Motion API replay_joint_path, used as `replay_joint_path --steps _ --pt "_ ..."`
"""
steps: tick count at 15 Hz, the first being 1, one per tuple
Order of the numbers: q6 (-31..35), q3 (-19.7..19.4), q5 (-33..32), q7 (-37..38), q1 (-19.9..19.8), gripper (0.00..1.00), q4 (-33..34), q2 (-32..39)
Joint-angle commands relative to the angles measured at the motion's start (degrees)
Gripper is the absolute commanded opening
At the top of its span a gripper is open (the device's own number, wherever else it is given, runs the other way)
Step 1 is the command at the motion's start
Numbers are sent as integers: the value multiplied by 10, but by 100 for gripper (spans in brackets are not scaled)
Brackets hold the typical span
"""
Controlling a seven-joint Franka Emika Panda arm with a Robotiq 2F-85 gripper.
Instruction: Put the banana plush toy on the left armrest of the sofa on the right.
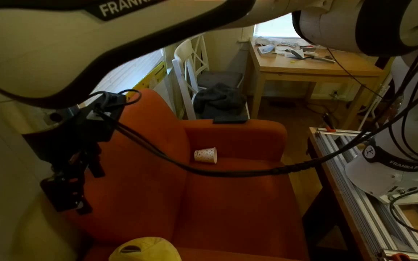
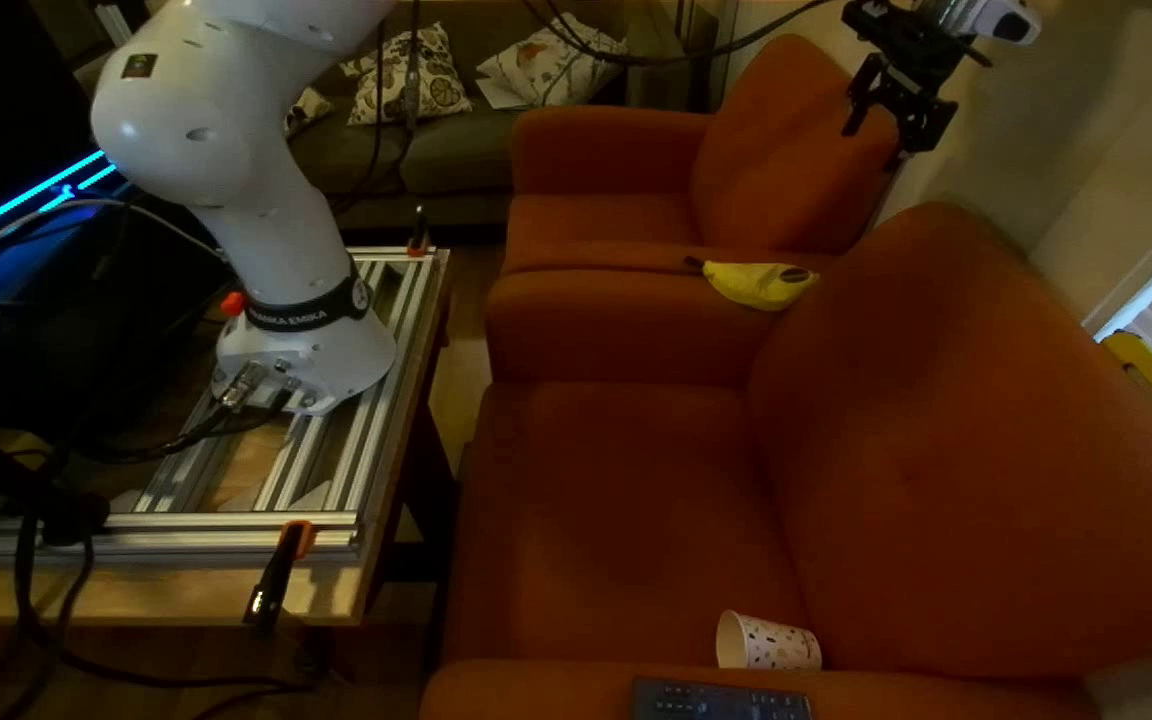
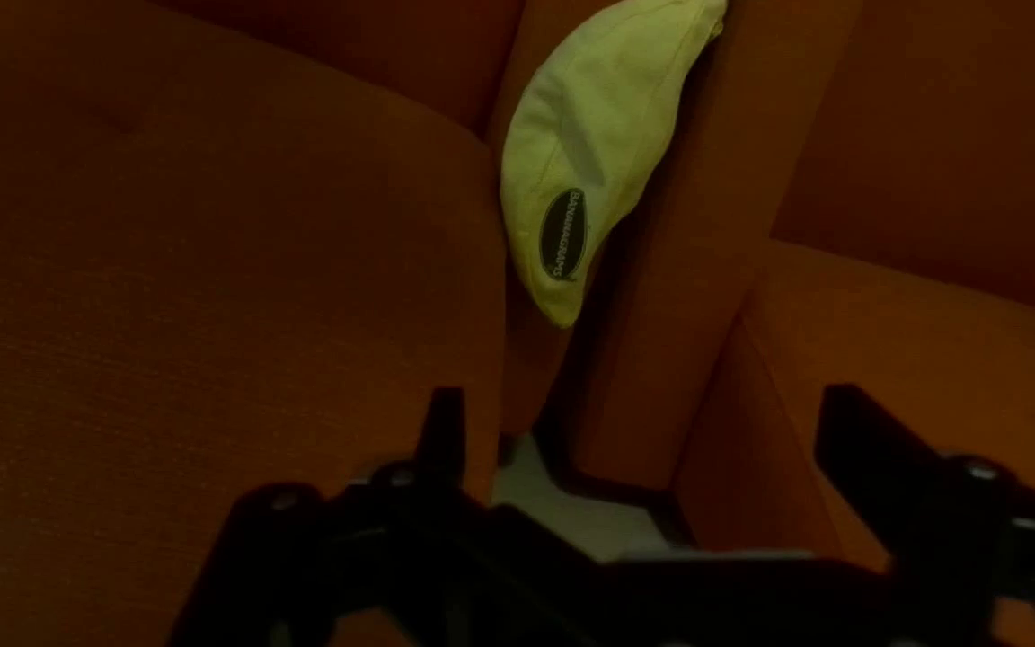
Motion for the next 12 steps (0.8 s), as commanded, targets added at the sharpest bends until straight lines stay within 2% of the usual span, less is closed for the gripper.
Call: replay_joint_path --steps 1,9,12 --pt "32 -16 -15 31 8 100 -56 -45" --pt "47 -44 -24 53 16 100 -129 -112" --pt "72 -57 -32 73 19 100 -173 -148"
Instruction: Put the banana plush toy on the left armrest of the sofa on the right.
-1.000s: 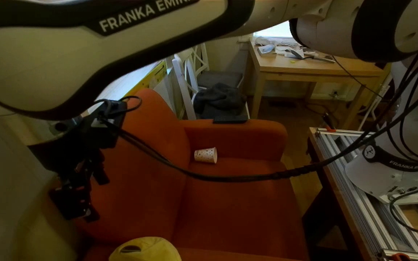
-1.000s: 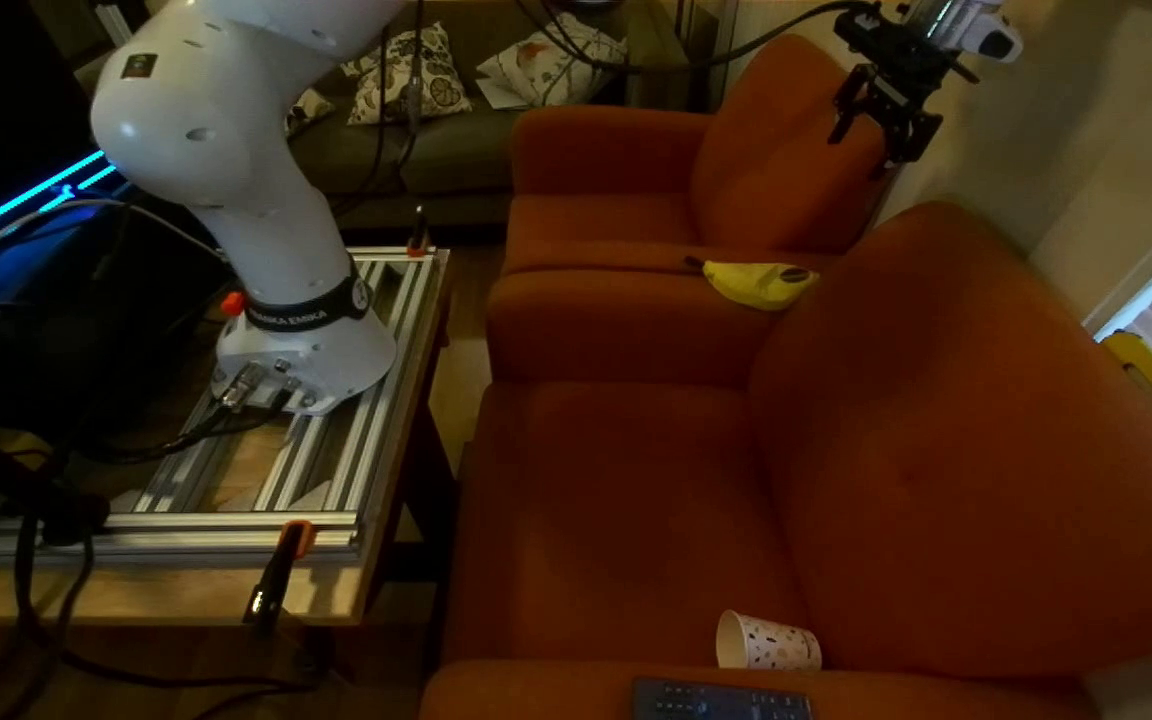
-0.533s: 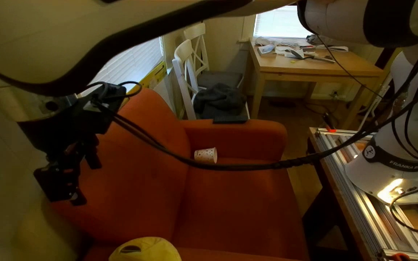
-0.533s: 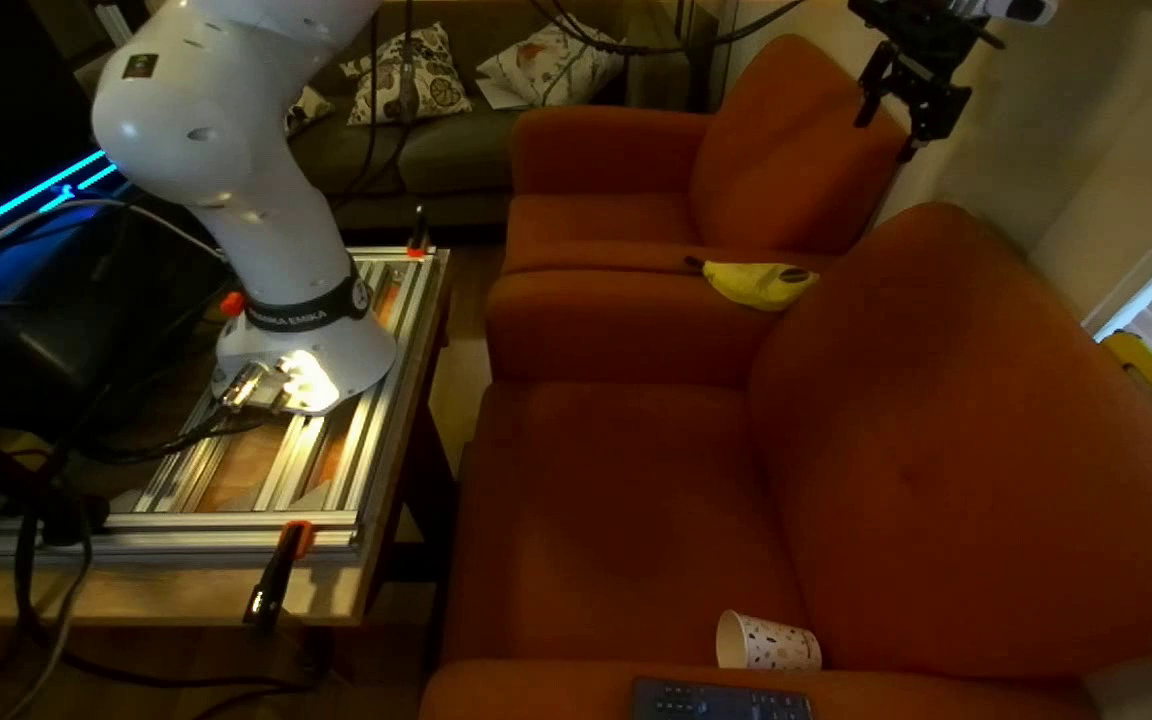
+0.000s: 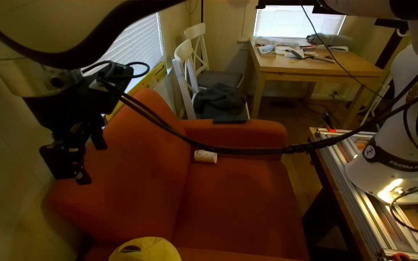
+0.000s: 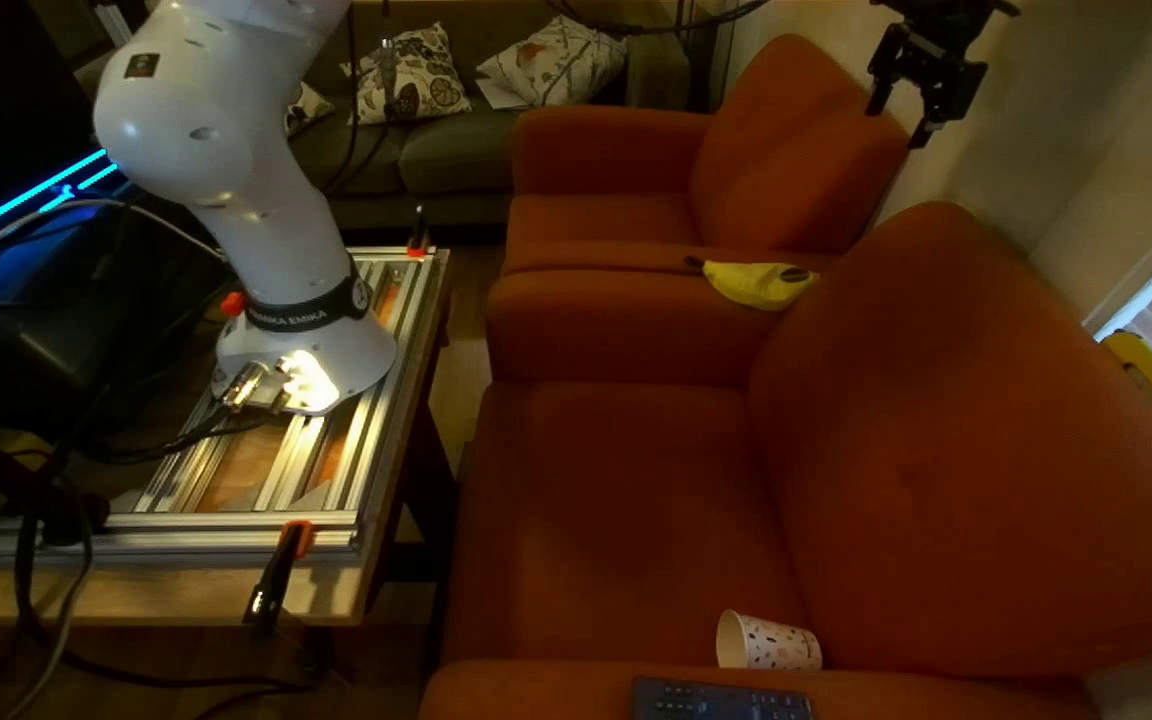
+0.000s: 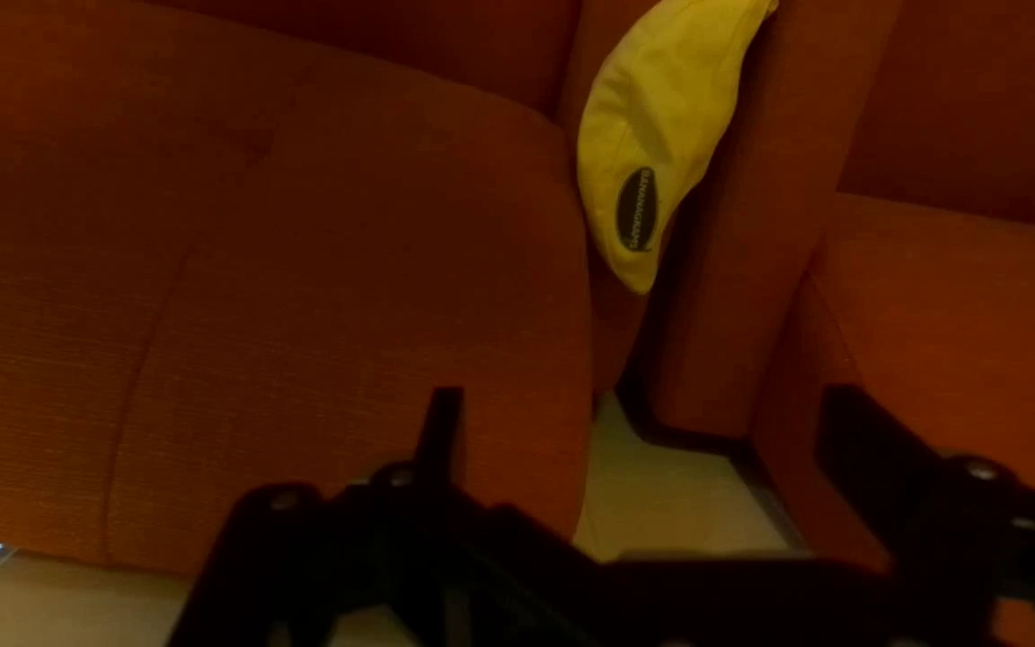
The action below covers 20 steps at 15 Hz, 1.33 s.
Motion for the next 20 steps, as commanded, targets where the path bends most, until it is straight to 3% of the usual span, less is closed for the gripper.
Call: replay_joint_path --steps 1,16,17,18,20 --pt "49 -20 -22 37 10 100 -95 -69" --pt "180 -31 -54 173 8 100 -328 -231" --pt "183 -32 -57 185 7 100 -338 -238" --pt "158 -21 -41 155 -3 100 -281 -199" --pt "163 -21 -44 167 -3 100 -302 -213"
